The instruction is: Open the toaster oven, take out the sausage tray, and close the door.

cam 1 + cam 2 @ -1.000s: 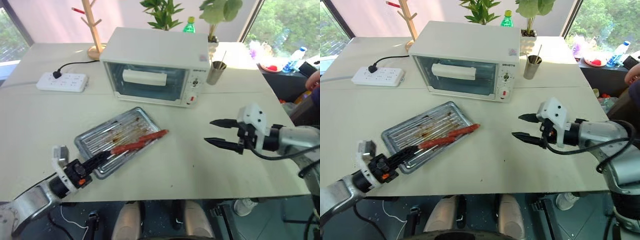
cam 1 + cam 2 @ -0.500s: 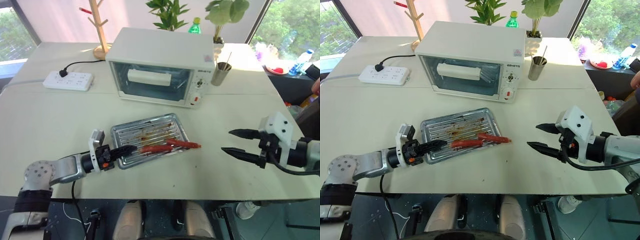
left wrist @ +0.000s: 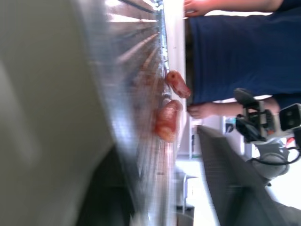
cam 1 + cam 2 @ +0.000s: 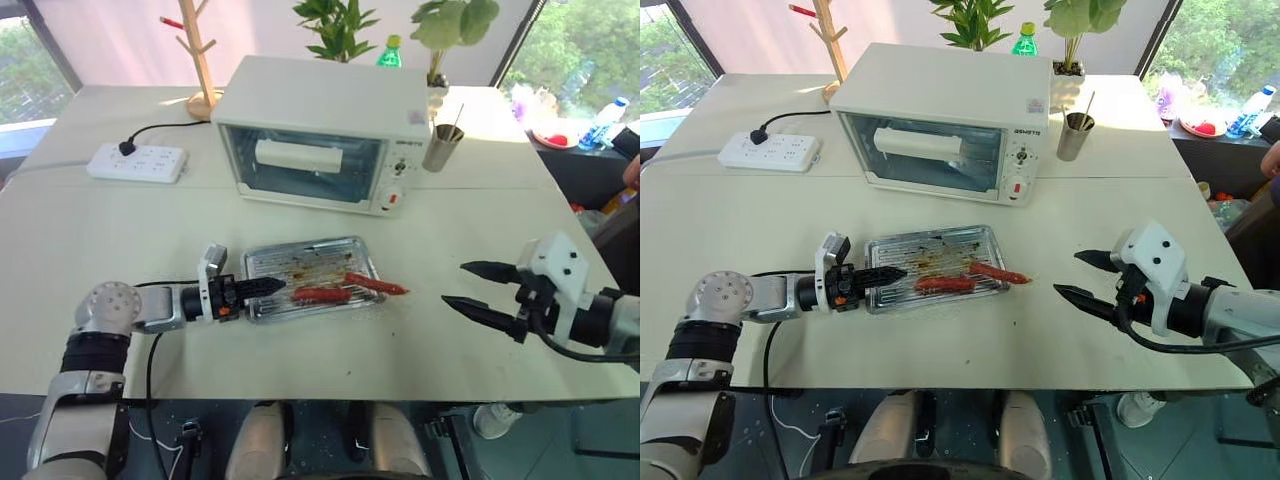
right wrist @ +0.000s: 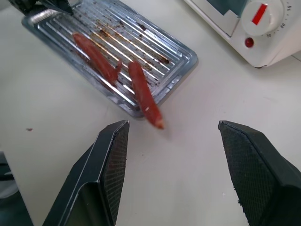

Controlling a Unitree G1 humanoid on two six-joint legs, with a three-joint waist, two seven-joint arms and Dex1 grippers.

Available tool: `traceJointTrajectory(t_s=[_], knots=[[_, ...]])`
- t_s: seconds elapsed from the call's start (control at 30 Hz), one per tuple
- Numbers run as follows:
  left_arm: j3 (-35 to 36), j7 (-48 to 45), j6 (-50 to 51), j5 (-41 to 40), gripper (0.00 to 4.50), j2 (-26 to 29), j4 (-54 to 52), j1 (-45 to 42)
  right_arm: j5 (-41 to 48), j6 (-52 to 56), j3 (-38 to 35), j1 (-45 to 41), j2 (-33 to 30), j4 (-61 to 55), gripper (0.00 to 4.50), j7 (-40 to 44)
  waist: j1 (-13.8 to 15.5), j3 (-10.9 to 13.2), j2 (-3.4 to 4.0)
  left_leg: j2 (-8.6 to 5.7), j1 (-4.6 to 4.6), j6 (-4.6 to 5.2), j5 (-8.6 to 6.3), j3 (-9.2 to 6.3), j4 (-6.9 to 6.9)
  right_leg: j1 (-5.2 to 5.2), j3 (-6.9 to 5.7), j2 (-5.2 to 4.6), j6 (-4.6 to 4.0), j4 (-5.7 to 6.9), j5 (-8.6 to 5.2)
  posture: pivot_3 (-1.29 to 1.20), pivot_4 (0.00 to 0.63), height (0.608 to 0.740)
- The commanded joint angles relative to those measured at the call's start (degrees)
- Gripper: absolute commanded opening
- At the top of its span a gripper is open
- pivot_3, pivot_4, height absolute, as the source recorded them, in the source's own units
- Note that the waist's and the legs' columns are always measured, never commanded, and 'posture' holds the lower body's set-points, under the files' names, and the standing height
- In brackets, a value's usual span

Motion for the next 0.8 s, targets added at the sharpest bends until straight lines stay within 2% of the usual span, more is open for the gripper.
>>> traceJointTrajectory(t_s=[0.03, 0.07, 0.27, 0.5, 0.67, 0.8], knots=[[1.4, -1.3, 0.1, 3.9, 3.94, 0.3, 1.0, -0.9, 0.2, -1.6, 0.2, -0.3, 0.6, -1.5, 3.1, -1.2, 0.0, 0.0, 0.01, 0.0, 0.01, 0.0, 0.0, 0.0, 0.0, 0.0, 0.0, 0.02, 0.0, 0.01, 0.0, 0.0, 0.15, 0.717], [1.8, -1.4, 0.2, 4.5, 4.46, 0.4, 1.1, -1.0, 0.2, -1.8, 0.5, -0.4, 0.6, -1.3, 3.1, -1.4, 0.1, 0.0, 0.01, 0.01, 0.03, 0.0, 0.0, -0.01, 0.0, 0.01, -0.01, 0.03, 0.0, 0.02, 0.0, 0.0, 0.15, 0.717], [4.4, -2.4, 0.8, 6.5, 4.46, 2.9, -1.5, 0.8, -0.7, -4.1, 3.1, -1.4, 0.7, 0.6, 3.1, -1.9, -0.3, 0.0, 0.0, 0.08, 0.21, 0.0, 0.0, -0.04, -0.01, 0.11, 0.0, 0.06, 0.0, 0.04, 0.0, 0.0, 0.15, 0.717], [9.4, -5.7, -6.5, 12.1, 4.46, 13.3, -11.6, 12.2, -2.5, -7.9, 10.1, -6.3, 1.6, 5.1, 3.1, -1.6, -2.2, 0.0, -0.01, 0.48, 0.33, -0.01, -0.01, 0.01, -0.21, 0.06, 0.08, 0.26, -0.05, 0.03, -0.01, 0.0, 0.15, 0.717], [11.8, -10.6, -19.9, 20.8, 4.46, 20.4, -19.4, 22.9, -3.2, -9.7, 13.5, -10.0, 1.6, 9.5, 3.1, 0.5, -3.0, 0.0, 0.02, 0.7, 0.37, -0.03, -0.02, 0.07, -0.31, -0.09, 0.06, 0.36, -0.21, 0.04, -0.05, 0.0, 0.15, 0.717], [19.2, -15.8, -32.3, 25.6, 4.46, 24.6, -26.9, 28.8, -2.4, -10.4, 14.7, -13.0, 0.3, 13.2, 3.1, 4.6, -2.8, 0.0, 0.03, 0.81, 0.27, -0.05, -0.02, 0.28, -0.49, -0.39, 0.06, 0.34, -0.37, 0.03, 0.01, 0.0, 0.15, 0.717]])
